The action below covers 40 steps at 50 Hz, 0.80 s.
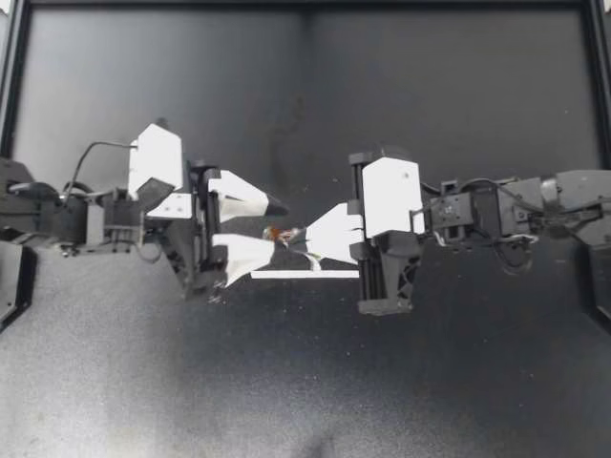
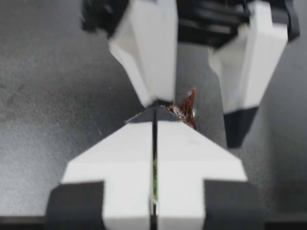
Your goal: Pick up the candy and unwrap it.
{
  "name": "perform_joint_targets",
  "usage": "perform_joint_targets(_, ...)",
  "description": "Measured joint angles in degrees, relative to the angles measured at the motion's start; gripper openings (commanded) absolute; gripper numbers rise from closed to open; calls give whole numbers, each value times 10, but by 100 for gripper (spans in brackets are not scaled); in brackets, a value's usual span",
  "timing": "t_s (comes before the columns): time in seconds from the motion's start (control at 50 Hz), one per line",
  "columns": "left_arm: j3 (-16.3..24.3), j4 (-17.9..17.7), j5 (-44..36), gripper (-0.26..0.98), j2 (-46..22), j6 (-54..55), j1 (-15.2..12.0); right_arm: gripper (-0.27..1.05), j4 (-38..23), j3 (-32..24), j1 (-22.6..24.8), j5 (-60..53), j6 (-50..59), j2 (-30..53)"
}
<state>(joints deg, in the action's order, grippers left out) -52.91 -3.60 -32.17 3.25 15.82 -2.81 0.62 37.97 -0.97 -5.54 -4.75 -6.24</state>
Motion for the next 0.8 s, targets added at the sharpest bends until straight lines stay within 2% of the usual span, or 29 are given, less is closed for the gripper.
perform_joint_targets(0.24,0,2,13,56,-4,-4,-1,-18,0,10,-9,-1,-2,-9)
perform_joint_targets(0.42,-7,27,15,56,16,-4,15,-18,0,18,-32,-1,-1,-9)
perform_joint_targets(0.8,-21,29,15,55,54,-64,15,-18,0,31,-36,4,4,-11)
